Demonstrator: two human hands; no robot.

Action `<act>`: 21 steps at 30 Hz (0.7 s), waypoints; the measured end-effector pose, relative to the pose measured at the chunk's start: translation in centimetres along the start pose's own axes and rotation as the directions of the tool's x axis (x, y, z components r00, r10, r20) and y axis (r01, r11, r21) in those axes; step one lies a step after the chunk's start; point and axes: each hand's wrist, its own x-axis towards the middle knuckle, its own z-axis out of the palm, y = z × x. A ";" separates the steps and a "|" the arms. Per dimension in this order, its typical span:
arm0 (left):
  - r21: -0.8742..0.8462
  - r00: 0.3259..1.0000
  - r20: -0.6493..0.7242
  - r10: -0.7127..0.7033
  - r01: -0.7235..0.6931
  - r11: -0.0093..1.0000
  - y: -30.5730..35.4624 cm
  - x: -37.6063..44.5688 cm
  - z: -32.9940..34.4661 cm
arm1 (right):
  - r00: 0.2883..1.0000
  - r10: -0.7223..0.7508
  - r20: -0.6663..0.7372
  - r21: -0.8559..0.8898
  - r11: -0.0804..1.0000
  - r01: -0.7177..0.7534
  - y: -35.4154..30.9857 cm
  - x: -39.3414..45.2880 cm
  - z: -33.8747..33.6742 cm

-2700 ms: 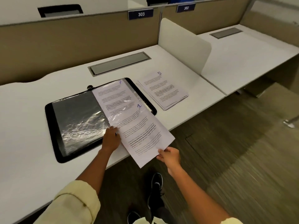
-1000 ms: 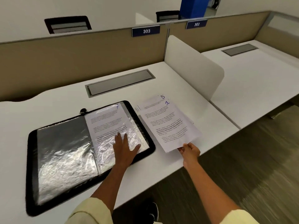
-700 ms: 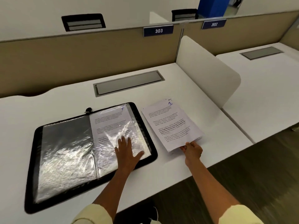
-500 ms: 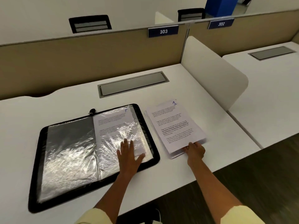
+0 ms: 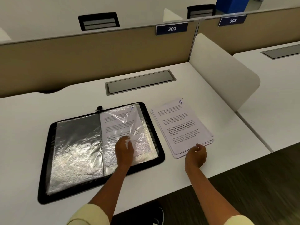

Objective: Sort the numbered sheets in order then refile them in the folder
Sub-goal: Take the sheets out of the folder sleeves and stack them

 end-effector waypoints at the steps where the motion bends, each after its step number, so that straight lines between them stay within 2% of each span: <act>1: -0.054 0.999 -0.036 -0.024 0.022 0.998 0.2 0.3 -0.5 | 0.999 -0.035 0.030 0.008 0.999 0.034 0.2 -0.5 0.5; 5: -0.192 0.981 -0.146 -0.130 0.100 0.976 0.4 1.3 -3.2 | 0.964 -0.190 0.188 0.023 0.982 0.189 0.3 -3.5 2.7; 8: -0.264 0.957 -0.172 -0.235 0.185 0.947 -0.5 2.3 -5.5 | 0.891 -0.294 0.345 -0.013 0.948 0.317 0.2 -6.0 4.0; 11: -0.370 0.938 -0.186 -0.293 0.210 0.905 -2.0 3.3 -8.1 | 0.796 -0.383 0.469 -0.038 0.892 0.451 0.6 -8.2 5.1; 15: -0.481 0.892 -0.176 -0.416 0.290 0.827 -4.3 4.7 -12.2 | 0.709 -0.431 0.557 -0.087 0.819 0.567 1.4 -10.4 6.4; 21: -0.527 0.808 -0.190 -0.558 0.395 0.752 -8.4 5.1 -17.4 | 0.728 -0.423 0.539 -0.226 0.760 0.610 1.7 -11.7 7.6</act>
